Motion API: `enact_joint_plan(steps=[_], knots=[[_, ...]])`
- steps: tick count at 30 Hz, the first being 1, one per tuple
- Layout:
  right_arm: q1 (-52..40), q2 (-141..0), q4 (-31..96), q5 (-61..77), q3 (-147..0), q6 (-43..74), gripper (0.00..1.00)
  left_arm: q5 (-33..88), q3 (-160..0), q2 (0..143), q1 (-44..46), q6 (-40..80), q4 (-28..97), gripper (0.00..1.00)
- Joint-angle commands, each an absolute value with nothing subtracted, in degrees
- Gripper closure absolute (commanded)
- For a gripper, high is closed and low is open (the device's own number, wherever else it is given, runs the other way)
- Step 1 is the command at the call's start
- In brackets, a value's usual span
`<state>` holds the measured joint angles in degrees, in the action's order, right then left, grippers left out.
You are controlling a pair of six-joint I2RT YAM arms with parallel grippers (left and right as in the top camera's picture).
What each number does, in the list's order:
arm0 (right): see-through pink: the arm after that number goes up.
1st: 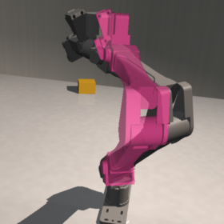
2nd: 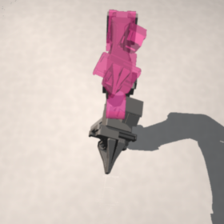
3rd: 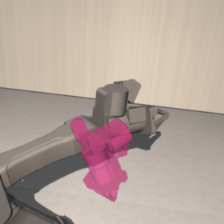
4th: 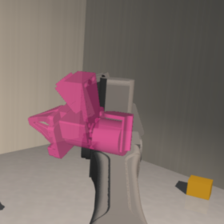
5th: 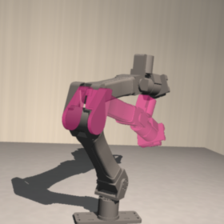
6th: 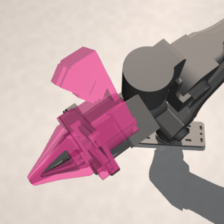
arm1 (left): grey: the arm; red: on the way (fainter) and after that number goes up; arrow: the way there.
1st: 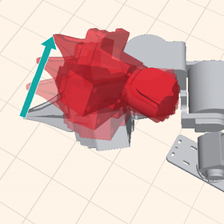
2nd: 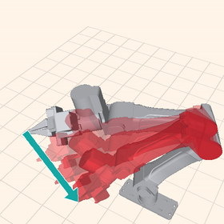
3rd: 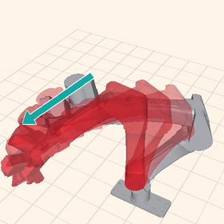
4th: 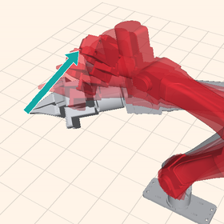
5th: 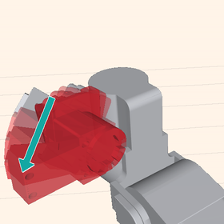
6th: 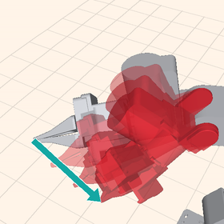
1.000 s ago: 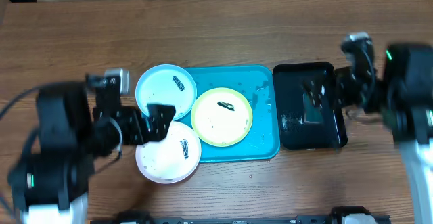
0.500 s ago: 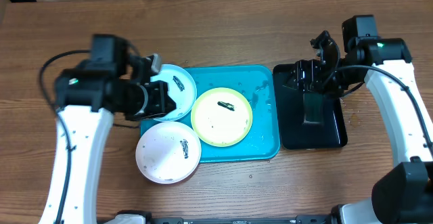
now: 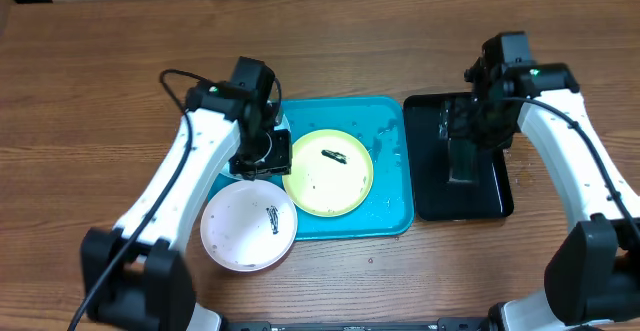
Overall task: Clean dirty plates on tray and stack at the side
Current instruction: 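Move the left gripper to the yellow-rimmed plate's left edge and grip it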
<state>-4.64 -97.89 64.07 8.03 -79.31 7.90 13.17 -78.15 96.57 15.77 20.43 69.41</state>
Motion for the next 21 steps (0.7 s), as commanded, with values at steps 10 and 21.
enact_joint_plan(steps=[10, 21], knots=[[-4.82, -98.30, 55.33, 6.02, -71.77, 9.04, 0.23, 11.79, -77.60, 110.28, 16.49, 22.96, 66.11, 0.82], [-4.82, -98.30, 55.16, 6.02, -71.68, 9.02, 0.22, 11.29, -77.60, 115.35, 16.88, 22.98, 63.75, 0.82]])
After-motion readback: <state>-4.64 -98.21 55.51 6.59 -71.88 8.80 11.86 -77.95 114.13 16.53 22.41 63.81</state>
